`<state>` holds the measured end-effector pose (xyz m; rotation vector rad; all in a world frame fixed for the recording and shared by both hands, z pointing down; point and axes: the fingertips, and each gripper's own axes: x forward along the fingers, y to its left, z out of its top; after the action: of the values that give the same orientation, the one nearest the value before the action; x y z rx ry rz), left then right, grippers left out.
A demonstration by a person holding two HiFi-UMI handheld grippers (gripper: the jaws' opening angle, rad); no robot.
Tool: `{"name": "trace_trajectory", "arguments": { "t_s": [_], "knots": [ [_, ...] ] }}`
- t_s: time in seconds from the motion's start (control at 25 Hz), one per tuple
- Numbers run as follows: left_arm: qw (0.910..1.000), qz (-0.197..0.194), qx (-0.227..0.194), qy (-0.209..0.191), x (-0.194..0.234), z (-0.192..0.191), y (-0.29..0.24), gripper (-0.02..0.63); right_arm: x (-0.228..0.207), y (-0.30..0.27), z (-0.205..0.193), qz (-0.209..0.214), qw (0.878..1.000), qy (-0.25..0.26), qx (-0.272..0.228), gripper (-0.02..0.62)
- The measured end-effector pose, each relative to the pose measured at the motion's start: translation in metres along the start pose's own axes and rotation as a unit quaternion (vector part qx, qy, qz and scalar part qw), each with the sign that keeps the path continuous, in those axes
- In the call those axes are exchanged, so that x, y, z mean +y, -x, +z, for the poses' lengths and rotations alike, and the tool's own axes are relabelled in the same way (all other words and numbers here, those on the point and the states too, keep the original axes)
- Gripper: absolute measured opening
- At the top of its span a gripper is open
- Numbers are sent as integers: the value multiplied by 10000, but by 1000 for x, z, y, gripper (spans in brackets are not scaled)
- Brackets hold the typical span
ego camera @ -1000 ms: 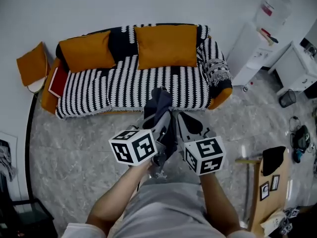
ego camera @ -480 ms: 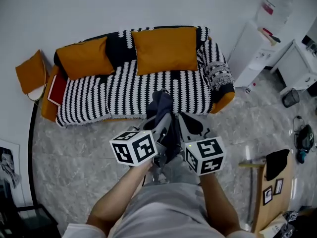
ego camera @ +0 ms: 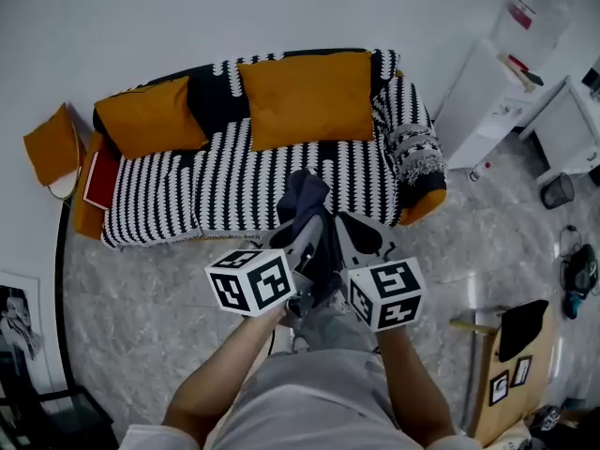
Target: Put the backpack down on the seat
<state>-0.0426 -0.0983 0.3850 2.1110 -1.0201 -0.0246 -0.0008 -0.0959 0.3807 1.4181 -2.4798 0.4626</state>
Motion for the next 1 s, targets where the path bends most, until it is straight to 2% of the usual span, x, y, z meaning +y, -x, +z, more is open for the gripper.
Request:
{"name": "trace_trajectory", "arguments": {
  "t_s": [0.52, 0.76, 1.0],
  "knots": [
    [9997, 109, 152, -133, 1, 30, -99, 26, -91, -40, 29, 230, 9997, -67, -15, 2],
    [9996, 179, 160, -143, -2, 34, -126, 25, -118, -44, 32, 285, 9996, -64, 24, 2],
    [9989, 135, 358, -273, -2, 34, -148, 26, -134, -50, 33, 265, 9995, -163, -15, 2]
  ]
}}
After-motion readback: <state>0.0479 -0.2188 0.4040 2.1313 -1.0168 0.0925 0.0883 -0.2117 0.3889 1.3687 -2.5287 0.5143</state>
